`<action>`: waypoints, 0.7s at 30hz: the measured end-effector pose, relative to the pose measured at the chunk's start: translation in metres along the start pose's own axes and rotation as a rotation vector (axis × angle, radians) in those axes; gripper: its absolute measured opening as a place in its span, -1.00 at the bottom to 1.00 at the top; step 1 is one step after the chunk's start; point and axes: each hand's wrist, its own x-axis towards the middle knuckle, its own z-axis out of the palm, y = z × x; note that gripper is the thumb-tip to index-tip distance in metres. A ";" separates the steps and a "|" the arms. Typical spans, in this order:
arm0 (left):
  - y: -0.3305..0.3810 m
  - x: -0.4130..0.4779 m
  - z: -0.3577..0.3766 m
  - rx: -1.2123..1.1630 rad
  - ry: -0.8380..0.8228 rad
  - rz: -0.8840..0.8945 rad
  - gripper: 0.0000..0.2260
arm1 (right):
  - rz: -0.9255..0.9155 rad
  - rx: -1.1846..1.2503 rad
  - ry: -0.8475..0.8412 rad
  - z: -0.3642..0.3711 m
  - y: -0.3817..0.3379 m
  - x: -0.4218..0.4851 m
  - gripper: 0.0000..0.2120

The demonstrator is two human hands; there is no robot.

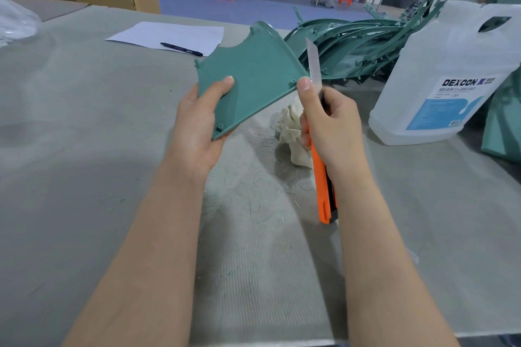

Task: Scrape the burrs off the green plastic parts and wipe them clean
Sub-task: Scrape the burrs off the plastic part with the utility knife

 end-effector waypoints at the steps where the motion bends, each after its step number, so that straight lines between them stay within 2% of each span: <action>1: 0.000 0.000 0.000 0.001 0.000 -0.001 -0.91 | 0.006 0.011 -0.001 0.000 0.000 0.000 -0.40; 17: -0.001 0.000 0.001 -0.004 0.010 -0.002 -0.90 | 0.015 -0.007 0.017 0.003 0.001 -0.001 -0.42; 21: 0.000 0.000 0.001 0.001 0.011 -0.001 -0.90 | 0.035 0.010 0.049 0.003 0.005 0.002 -0.52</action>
